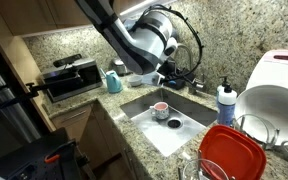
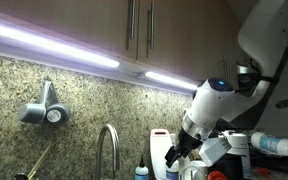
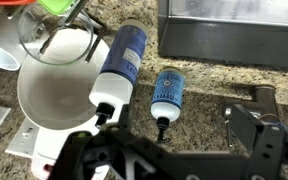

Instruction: Turn the tap nozzle slightly to the left

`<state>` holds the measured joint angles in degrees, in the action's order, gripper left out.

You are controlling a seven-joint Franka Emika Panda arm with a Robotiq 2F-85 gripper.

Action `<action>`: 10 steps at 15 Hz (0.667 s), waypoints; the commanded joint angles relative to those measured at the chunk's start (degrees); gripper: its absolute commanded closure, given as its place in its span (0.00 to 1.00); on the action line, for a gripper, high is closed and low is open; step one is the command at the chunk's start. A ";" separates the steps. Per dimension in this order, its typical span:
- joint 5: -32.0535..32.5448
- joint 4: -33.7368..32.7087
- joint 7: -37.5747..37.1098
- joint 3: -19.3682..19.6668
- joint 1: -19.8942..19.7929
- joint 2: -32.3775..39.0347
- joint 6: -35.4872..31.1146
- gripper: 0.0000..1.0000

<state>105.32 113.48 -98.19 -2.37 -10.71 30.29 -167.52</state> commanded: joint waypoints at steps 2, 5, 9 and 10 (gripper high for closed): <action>1.75 -2.77 -2.78 -0.51 0.15 1.75 0.81 0.00; 5.13 -8.10 -8.28 -1.44 0.53 4.71 2.65 0.00; 5.16 -14.18 -10.05 -2.62 0.82 9.69 4.15 0.00; 6.02 -15.74 -11.29 -3.03 0.71 10.94 4.02 0.00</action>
<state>109.91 102.90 -106.76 -4.58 -10.38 37.06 -164.64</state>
